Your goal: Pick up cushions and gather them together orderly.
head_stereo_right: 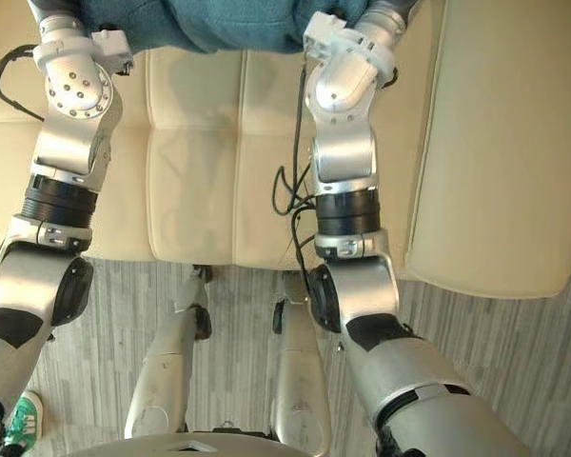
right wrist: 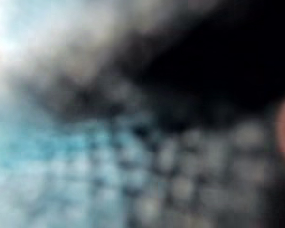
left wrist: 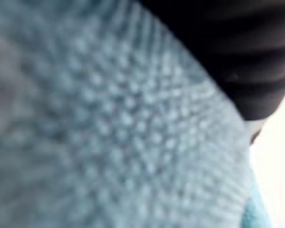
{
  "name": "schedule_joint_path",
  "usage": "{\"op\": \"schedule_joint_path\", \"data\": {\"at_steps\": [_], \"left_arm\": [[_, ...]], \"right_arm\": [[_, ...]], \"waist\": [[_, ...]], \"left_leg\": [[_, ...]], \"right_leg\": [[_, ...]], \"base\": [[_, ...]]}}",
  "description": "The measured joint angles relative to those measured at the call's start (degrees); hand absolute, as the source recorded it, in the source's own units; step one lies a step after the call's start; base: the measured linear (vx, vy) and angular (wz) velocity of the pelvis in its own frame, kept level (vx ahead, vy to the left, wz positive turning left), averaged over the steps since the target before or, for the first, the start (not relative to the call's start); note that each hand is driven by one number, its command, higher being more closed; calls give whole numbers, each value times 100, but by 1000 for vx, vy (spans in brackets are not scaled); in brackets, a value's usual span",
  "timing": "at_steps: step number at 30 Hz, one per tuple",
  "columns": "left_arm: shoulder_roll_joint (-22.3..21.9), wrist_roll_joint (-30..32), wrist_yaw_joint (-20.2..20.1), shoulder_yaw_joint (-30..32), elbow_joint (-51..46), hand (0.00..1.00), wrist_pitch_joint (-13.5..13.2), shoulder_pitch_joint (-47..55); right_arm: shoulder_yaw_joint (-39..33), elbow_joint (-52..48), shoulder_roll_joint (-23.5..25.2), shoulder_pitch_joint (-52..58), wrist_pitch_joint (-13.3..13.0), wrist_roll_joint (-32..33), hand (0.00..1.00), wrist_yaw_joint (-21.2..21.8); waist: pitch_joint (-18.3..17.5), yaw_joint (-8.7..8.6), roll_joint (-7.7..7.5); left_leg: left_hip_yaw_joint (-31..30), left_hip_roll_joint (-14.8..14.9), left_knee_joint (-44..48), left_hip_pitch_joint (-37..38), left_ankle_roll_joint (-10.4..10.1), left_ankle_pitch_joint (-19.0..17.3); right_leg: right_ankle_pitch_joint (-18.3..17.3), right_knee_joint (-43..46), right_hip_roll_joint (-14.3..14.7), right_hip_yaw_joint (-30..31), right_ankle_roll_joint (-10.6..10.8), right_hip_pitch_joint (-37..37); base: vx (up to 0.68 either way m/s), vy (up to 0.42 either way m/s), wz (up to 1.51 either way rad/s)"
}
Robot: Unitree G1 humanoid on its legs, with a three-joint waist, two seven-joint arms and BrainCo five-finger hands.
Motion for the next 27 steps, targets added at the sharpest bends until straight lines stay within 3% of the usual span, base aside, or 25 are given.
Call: {"op": "schedule_joint_path", "data": {"at_steps": [7,14,18,22,27], "left_arm": [[-113,-154,-214,30,226,0,-7,-92],[-458,-740,-529,504,401,0,30,833],[-454,-784,-570,689,397,0,34,990],[-417,-903,-645,868,262,0,11,1197],[-31,-910,-697,1183,-465,0,-4,1614]], "right_arm": [[-252,128,-373,-81,77,635,0,60],[-572,127,-368,541,145,1309,0,306],[-819,97,-352,665,123,1591,0,302],[-885,44,-369,716,-67,1789,0,327],[-899,-582,-493,1364,-66,1910,0,646]], "waist": [[237,-22,12],[362,-41,9],[430,-48,9],[430,-35,9],[431,-25,7]], "left_leg": [[208,81,-49,-411,-112,18],[321,98,-47,-716,-33,98],[320,90,52,-721,12,109],[322,98,214,-714,-2,-43],[324,115,360,-710,47,-63]], "right_leg": [[-151,535,-8,17,-15,-656],[-205,702,-8,41,-42,-1054],[-325,866,-33,41,-56,-1072],[-461,1071,-50,60,-74,-1093],[-483,1114,-54,50,-79,-1041]], "base": [[-43,-21,7],[0,0,0],[-9,10,6],[-42,-28,4],[-29,-22,0]]}}
